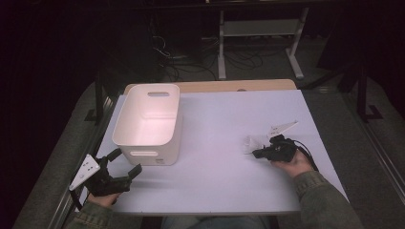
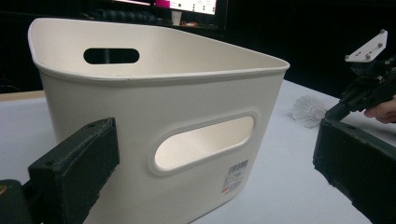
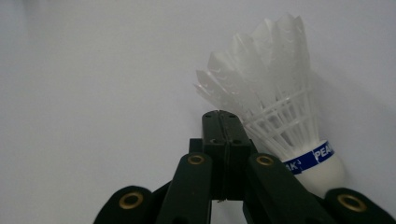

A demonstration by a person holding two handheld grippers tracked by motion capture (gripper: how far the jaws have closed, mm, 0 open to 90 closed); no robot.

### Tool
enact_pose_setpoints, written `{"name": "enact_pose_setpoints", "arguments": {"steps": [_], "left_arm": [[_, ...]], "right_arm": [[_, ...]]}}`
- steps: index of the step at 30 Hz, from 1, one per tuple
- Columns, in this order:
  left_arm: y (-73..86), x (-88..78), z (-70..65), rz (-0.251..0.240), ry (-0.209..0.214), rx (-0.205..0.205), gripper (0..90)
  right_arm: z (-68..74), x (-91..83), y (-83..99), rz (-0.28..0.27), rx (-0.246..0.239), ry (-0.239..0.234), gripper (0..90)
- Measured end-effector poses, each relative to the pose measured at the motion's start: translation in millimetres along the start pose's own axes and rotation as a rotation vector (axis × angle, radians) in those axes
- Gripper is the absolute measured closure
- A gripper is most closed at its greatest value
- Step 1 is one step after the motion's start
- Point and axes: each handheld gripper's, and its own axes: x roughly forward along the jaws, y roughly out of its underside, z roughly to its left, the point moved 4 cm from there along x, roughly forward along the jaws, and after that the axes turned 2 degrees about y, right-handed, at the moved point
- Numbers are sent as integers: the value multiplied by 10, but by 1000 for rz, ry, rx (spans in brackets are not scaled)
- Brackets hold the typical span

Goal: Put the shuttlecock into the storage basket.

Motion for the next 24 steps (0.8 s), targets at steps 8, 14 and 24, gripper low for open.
{"name": "enact_pose_setpoints", "arguments": {"steps": [8, 14, 24], "left_arm": [[1, 0, 1, 0, 0, -2, 0], [-1, 2, -1, -3, 3, -4, 0], [-2, 0, -1, -4, 3, -4, 0]], "right_arm": [[-33, -7, -2, -19, 30, 6, 889], [-60, 11, -14, -37, 36, 16, 889], [-114, -10, -18, -63, 62, 37, 889]]}}
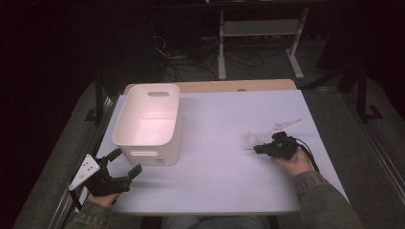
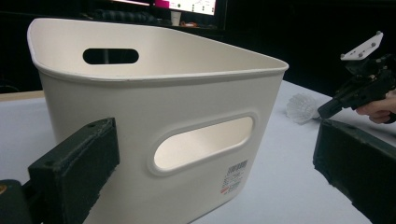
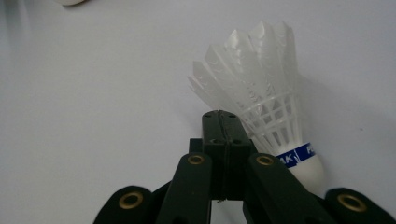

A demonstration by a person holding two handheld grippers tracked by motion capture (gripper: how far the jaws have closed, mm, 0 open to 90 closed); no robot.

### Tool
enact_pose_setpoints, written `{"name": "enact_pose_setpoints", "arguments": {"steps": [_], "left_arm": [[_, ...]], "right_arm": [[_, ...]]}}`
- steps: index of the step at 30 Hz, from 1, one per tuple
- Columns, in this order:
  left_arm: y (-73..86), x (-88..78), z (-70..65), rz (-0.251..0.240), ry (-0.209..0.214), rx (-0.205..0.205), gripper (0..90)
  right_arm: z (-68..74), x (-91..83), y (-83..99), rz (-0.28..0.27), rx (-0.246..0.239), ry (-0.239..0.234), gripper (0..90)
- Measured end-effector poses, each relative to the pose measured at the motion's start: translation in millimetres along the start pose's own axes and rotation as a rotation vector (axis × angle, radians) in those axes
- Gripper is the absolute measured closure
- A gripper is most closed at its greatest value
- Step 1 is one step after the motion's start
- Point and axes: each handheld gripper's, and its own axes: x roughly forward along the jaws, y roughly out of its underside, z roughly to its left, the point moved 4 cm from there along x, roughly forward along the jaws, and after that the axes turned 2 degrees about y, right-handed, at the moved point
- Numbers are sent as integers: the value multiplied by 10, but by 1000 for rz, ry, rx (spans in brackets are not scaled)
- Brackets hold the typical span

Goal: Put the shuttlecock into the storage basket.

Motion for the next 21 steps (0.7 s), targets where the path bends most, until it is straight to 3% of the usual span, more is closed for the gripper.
{"name": "enact_pose_setpoints", "arguments": {"steps": [21], "left_arm": [[-4, -6, -9, -8, 2, -10, 0]], "right_arm": [[8, -75, -8, -27, 14, -27, 887]]}}
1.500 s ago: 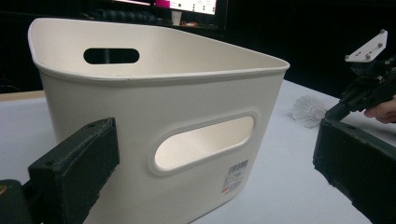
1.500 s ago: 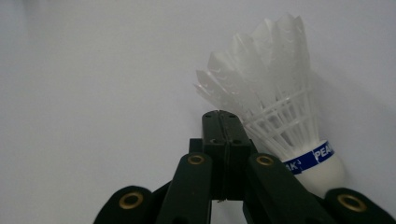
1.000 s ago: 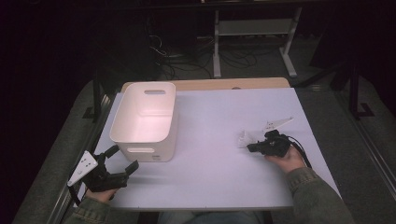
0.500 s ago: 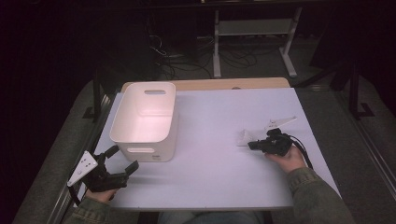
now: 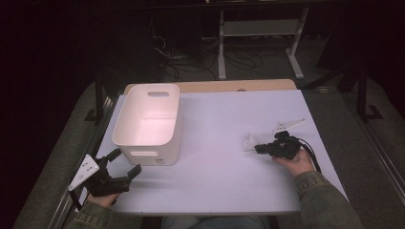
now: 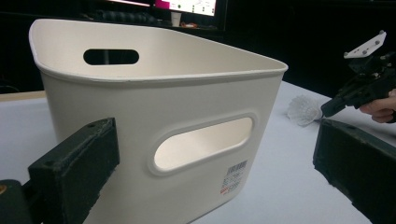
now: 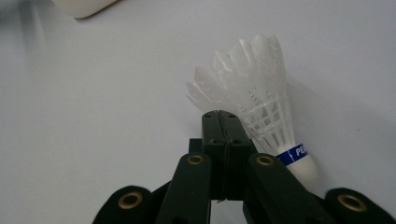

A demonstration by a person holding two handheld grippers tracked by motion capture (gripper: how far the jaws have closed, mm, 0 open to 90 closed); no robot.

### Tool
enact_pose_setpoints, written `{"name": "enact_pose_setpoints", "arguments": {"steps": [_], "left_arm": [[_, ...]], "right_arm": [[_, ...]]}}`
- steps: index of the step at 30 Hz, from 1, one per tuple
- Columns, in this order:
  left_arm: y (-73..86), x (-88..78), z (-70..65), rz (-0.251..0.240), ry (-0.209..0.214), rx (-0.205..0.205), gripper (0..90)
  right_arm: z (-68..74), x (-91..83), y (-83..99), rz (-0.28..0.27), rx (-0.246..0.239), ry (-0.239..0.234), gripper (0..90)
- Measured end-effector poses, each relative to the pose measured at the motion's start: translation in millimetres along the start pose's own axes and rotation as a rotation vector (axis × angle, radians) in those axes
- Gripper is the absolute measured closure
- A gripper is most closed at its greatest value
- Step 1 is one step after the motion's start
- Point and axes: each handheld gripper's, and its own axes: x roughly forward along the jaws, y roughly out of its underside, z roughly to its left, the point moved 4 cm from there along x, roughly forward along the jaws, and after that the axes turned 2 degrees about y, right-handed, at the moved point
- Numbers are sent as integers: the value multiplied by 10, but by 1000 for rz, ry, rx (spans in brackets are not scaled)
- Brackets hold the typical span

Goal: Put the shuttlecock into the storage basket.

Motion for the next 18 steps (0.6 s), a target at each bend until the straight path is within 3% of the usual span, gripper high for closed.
{"name": "enact_pose_setpoints", "arguments": {"steps": [11, 18], "left_arm": [[0, 3, -2, 0, -1, 2, 0], [-1, 3, -2, -1, 0, 1, 0]], "right_arm": [[-6, -83, -21, -26, -7, -6, 876], [-14, -179, -30, -49, 14, -6, 848]]}}
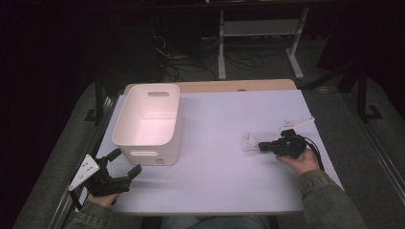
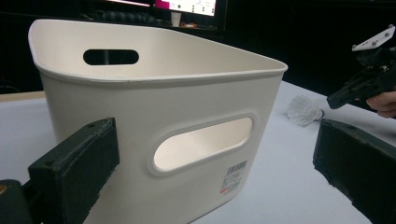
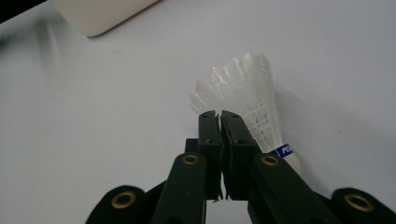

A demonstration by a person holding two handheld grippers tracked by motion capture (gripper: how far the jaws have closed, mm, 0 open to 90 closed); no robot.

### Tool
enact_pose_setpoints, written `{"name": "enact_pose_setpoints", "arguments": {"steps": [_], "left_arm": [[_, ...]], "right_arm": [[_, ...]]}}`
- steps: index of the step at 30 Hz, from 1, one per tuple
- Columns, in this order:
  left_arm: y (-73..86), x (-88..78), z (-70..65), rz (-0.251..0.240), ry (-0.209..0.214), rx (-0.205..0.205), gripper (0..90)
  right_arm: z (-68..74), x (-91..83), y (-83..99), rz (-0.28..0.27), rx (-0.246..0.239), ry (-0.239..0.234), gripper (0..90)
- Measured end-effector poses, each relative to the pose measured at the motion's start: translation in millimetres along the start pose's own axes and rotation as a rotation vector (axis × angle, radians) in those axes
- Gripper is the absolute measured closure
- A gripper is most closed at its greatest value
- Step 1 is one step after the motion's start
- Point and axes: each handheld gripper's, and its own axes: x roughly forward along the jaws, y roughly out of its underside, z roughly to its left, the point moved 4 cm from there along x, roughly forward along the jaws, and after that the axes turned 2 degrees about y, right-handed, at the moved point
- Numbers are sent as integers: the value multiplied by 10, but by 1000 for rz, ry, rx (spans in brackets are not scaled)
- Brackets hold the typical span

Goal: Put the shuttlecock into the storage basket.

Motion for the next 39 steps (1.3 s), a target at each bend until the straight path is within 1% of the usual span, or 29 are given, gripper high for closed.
{"name": "enact_pose_setpoints", "arguments": {"steps": [1, 2, 3, 4, 6, 8, 9, 11, 13, 15, 16, 17, 19, 20, 23, 24, 26, 27, 31, 33, 35, 36, 37, 39], "left_arm": [[0, 1, 1, -1, 0, 0, 0], [0, 1, 0, 0, 0, 0, 0], [0, 1, 0, 0, 0, 0, 0], [0, 2, 0, 1, 0, 0, 0], [0, 2, 0, 0, 0, 1, 0], [0, 2, 1, 1, 0, 1, 0], [0, 2, 1, 1, -1, 1, 0], [0, 2, 3, 2, -2, 2, 0], [0, 3, 2, 1, -2, -1, 0], [0, 2, 3, 0, -2, 0, 0], [0, 3, 3, 1, -2, 1, 0], [0, 3, 3, 1, -2, 0, 0], [0, 3, 3, 2, -3, 1, 0], [0, 3, 3, 2, -3, 1, 0], [0, 3, 4, 4, -4, 4, 0], [0, 3, 4, 2, -4, 3, 0], [0, 3, 5, 3, -6, 1, 0], [1, 4, 6, 3, -4, -2, 0], [0, 2, 5, 2, -6, -3, 0], [-1, 2, 5, 1, -5, -3, 0], [0, 2, 5, 2, -6, -5, 0], [0, 2, 6, 2, -6, -4, 0], [0, 2, 5, 1, -5, -5, 0], [-1, 3, 3, 0, -4, -4, 0]], "right_arm": [[-12, -14, -4, -11, -5, 0, 838], [-12, -24, -5, -11, 1, 1, 827], [-15, -39, -8, -15, 5, 3, 797], [-19, -44, -12, -15, 7, 4, 767], [-24, -57, -30, 1, 17, 6, 750], [-17, -77, -63, -3, 11, 5, 712], [-14, -89, -83, -7, 8, 2, 685], [-15, -101, -106, -9, 7, 16, 599], [-22, -118, -123, 4, 26, 27, 530], [-26, -135, -133, 2, 26, 24, 486], [-29, -146, -136, 3, 24, 29, 457], [-33, -157, -140, 6, 22, 44, 434], [-35, -175, -143, 5, 21, 41, 405], [-32, -187, -145, 8, 28, 44, 384], [-43, -207, -151, 13, 23, 51, 326], [-39, -214, -156, 17, 19, 50, 286], [-34, -220, -164, 27, 12, 57, 164], [-31, -223, -167, 34, 9, 56, 140], [-37, -236, -187, 45, 8, 66, 113], [-43, -239, -202, 59, 1, 81, 76], [-49, -241, -217, 60, -13, 62, 74], [-45, -240, -228, 62, -16, 42, 64], [-44, -239, -235, 69, -16, 41, 50], [-56, -232, -252, 93, -33, 42, 32]]}}
